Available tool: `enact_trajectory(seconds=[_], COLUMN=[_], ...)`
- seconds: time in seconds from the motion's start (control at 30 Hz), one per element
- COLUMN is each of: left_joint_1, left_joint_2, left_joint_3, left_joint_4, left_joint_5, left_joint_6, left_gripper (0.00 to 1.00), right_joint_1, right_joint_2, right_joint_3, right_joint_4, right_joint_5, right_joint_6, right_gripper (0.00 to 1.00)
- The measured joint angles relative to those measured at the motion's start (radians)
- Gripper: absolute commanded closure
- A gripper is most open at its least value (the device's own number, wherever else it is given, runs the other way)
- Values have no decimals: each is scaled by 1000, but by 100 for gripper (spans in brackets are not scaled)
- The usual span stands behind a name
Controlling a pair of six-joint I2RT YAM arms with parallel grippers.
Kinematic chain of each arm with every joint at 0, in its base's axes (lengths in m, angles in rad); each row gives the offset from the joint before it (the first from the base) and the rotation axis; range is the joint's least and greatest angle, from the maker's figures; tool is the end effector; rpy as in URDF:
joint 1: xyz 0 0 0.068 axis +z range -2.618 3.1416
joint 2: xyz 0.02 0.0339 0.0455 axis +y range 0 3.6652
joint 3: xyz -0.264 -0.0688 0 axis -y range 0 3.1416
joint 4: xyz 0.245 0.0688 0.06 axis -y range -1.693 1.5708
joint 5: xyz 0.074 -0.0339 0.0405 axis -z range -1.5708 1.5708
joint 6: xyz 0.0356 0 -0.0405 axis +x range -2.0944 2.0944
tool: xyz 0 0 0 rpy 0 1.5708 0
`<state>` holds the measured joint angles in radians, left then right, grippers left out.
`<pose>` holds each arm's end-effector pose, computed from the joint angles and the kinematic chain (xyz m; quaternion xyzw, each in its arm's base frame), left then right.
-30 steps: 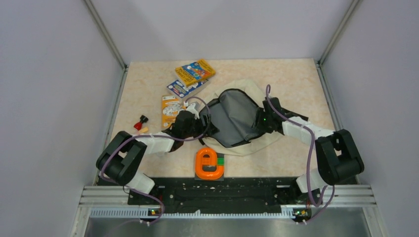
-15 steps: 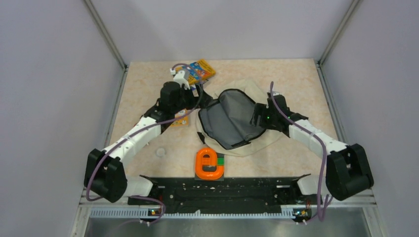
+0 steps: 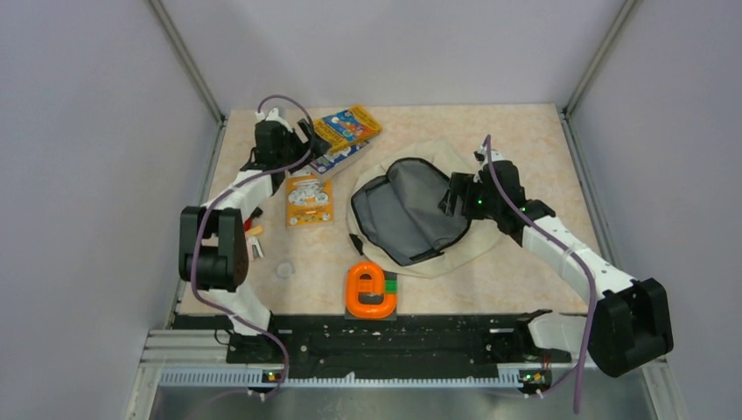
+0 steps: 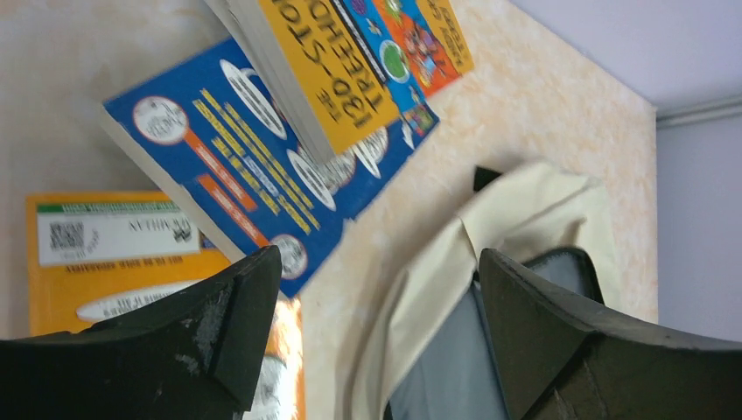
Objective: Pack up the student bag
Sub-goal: Pick up the book from the center of the board.
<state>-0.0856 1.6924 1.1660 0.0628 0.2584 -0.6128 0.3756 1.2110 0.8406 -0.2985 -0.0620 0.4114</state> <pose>0.3888 -0.0425 0.2559 -0.1544 0.8321 -0.2814 0.4524 0.2439 0.0986 0.2599 0.0026 0.8997 0.1928 0.3916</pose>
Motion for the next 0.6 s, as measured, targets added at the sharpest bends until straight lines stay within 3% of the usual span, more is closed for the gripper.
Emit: enact_trajectory(seconds=[0.37,0.6], left_joint_1=[130,126], left_joint_2=[391,554], left_joint_3=[262,438], left_joint_4=[288,278], left_joint_5=[93,82], left_joint_6=[-168,-178], left_gripper=[18,18], right_joint_1=[0,0], right_joint_2=[-3,-13], right_joint_3=[0,0], right_joint_4=[3,2], right_joint_5=[-63,-64], right_joint_6=[-6,-12], right_gripper=[16,16])
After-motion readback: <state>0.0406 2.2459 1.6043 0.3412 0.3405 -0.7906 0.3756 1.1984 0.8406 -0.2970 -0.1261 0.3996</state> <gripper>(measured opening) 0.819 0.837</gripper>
